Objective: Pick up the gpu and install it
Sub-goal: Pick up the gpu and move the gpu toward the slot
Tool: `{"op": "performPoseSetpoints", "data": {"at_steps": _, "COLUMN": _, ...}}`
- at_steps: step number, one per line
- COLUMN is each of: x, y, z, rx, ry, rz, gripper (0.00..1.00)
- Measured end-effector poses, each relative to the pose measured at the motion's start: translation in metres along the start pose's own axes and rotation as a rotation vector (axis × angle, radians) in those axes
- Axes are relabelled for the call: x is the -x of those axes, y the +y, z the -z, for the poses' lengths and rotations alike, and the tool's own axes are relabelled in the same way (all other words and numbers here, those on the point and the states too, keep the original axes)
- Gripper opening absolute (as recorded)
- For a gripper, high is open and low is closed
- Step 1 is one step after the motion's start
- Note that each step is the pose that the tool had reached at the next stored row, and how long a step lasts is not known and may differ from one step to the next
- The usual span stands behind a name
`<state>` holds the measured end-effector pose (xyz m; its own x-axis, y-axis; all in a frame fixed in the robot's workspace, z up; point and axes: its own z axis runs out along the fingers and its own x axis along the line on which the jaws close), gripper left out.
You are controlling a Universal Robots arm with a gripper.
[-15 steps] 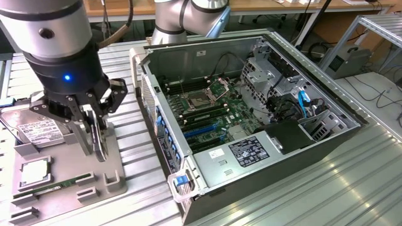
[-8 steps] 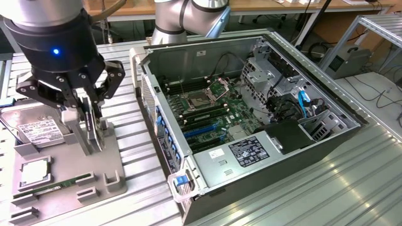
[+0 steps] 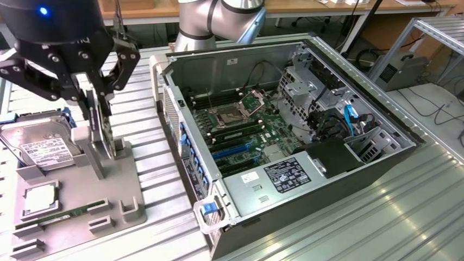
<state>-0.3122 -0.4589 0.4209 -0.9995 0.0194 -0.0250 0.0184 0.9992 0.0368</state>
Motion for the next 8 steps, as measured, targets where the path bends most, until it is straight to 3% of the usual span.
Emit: {"op": "performPoseSetpoints", "data": {"at_steps": 8, "x": 0.001, "y": 0.0014, "z": 0.0393, "rx": 0.0001, "ry": 0.0000, "rz": 0.000, "gripper": 0.27}}
